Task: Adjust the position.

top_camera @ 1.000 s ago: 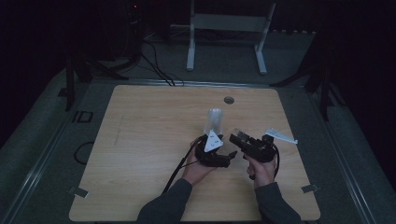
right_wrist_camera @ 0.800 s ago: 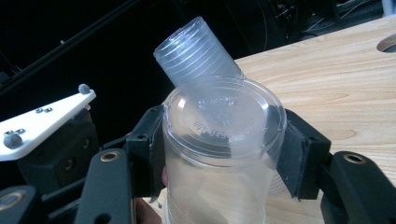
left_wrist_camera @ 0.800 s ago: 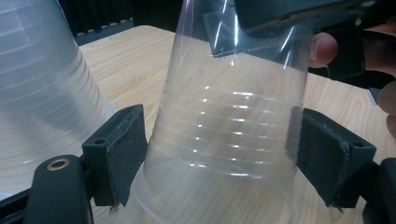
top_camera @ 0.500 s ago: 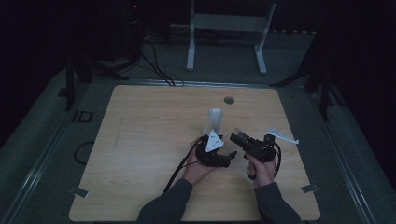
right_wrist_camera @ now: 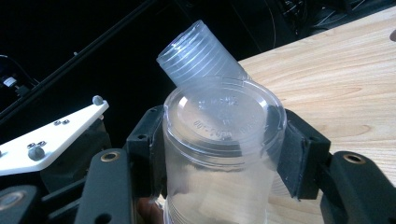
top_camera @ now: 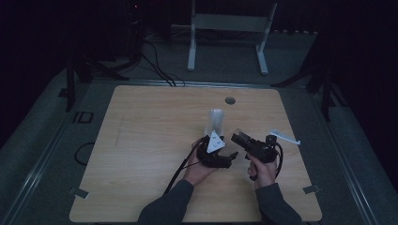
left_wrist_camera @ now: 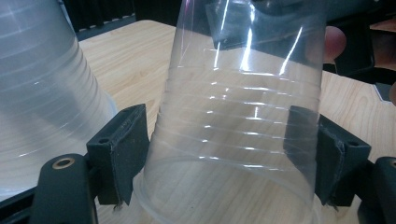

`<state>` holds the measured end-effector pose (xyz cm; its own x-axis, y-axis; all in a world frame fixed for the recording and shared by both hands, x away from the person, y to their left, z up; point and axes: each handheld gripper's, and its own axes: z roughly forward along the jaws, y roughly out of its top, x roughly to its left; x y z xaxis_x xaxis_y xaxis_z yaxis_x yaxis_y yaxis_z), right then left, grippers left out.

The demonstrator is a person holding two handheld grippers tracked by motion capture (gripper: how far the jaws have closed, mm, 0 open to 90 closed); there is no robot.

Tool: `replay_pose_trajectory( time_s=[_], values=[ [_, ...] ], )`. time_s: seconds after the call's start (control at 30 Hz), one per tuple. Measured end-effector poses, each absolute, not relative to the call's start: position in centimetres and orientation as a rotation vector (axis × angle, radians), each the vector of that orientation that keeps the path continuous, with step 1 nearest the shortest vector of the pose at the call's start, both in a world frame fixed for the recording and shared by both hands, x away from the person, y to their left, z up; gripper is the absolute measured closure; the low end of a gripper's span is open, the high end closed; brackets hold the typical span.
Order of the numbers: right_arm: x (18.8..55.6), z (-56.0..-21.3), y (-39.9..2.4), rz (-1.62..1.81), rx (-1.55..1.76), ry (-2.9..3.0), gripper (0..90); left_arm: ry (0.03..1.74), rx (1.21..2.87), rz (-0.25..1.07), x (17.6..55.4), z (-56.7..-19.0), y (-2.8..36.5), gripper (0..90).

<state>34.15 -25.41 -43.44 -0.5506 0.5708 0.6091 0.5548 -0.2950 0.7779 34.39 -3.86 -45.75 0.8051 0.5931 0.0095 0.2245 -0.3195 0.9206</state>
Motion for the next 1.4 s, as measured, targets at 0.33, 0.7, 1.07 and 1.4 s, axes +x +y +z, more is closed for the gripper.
replay_pose_trajectory(
  time_s=[0.33,0.7,1.07,1.4],
  values=[
    [34.2,-43.5,-25.5,2.012,1.477,1.873,37.7,0.591,1.914,0.423,34.1,-45.5,-3.9,26.2],
    [34.0,-43.2,-25.7,1.970,1.436,1.912,31.3,0.588,1.919,0.426,34.2,-45.3,-3.4,28.9],
    [33.6,-42.9,-26.2,1.945,1.379,1.956,31.3,0.598,1.929,0.445,34.6,-44.9,-2.5,29.2],
    [33.3,-42.9,-26.8,1.897,1.354,1.986,33.5,0.581,1.945,0.460,34.7,-44.3,-1.9,29.3]
  ],
)
